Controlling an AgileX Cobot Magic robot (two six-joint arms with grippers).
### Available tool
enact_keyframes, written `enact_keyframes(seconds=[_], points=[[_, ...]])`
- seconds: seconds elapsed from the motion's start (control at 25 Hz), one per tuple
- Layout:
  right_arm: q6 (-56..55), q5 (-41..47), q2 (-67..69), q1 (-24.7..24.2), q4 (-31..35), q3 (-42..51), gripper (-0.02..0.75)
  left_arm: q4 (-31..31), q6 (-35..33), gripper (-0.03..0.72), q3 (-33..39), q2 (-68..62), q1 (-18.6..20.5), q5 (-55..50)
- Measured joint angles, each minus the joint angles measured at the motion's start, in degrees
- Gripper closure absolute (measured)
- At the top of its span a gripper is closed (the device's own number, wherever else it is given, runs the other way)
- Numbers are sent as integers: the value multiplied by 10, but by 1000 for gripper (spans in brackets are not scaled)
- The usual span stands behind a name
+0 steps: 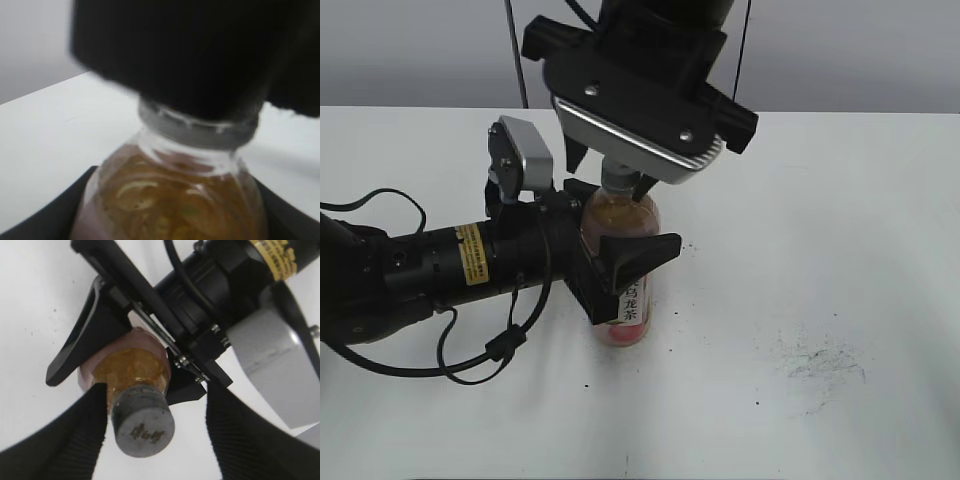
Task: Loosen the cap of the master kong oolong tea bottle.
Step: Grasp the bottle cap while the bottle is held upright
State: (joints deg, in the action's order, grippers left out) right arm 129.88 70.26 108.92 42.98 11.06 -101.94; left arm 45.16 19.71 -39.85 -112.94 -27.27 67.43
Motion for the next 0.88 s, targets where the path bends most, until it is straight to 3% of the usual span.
enact_keyframes(seconds=[0.12, 0.2, 0.64, 0.88], points=[[-101, -1, 0, 1, 0, 0, 175, 0, 0, 241, 0, 0, 0, 0], [-209, -1, 0, 2, -10, 0, 142, 0, 0, 241, 0, 0, 0, 0], [-989, -32, 0, 2, -40, 0, 171, 0, 0, 241, 0, 0, 0, 0], [-1261, -22, 0, 2, -39, 0, 172, 0, 0, 241, 0, 0, 0, 0]])
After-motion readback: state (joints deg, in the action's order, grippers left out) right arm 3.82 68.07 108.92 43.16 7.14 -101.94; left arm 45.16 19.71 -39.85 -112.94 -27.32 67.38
